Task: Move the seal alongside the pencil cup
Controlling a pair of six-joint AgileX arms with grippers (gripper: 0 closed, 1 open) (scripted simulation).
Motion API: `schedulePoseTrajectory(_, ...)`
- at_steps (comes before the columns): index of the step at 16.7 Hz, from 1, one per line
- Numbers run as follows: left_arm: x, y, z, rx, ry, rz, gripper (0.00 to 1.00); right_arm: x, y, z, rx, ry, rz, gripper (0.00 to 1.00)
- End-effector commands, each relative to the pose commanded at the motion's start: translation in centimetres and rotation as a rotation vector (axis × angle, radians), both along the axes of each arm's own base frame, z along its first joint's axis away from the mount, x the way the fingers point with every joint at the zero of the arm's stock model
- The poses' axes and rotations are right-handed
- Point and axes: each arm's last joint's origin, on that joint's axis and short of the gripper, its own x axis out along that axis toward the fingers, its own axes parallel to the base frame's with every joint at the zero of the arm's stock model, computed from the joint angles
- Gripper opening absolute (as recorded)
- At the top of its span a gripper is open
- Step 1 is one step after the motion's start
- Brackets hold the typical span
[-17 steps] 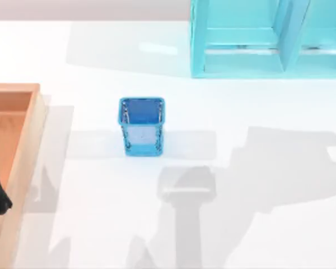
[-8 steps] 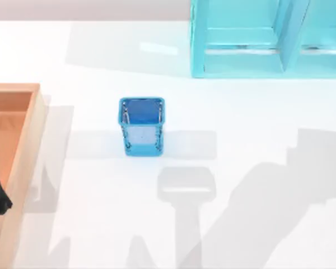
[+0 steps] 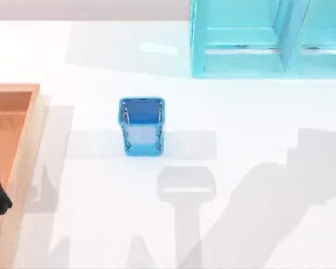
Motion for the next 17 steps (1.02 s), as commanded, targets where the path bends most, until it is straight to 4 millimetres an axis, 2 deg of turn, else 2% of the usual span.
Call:
schedulePoseTrajectory(8, 0.0, 0.0, 0.0, 0.0, 0.0, 0.0, 1.0, 0.0, 0.0, 0.0, 0.0, 0.0, 0.0, 0.02)
schedulePoseTrajectory(17, 0.0, 0.0, 0.0, 0.0, 0.0, 0.0, 1.0, 0.0, 0.0, 0.07, -0.001, -0.002, 0.0, 0.0)
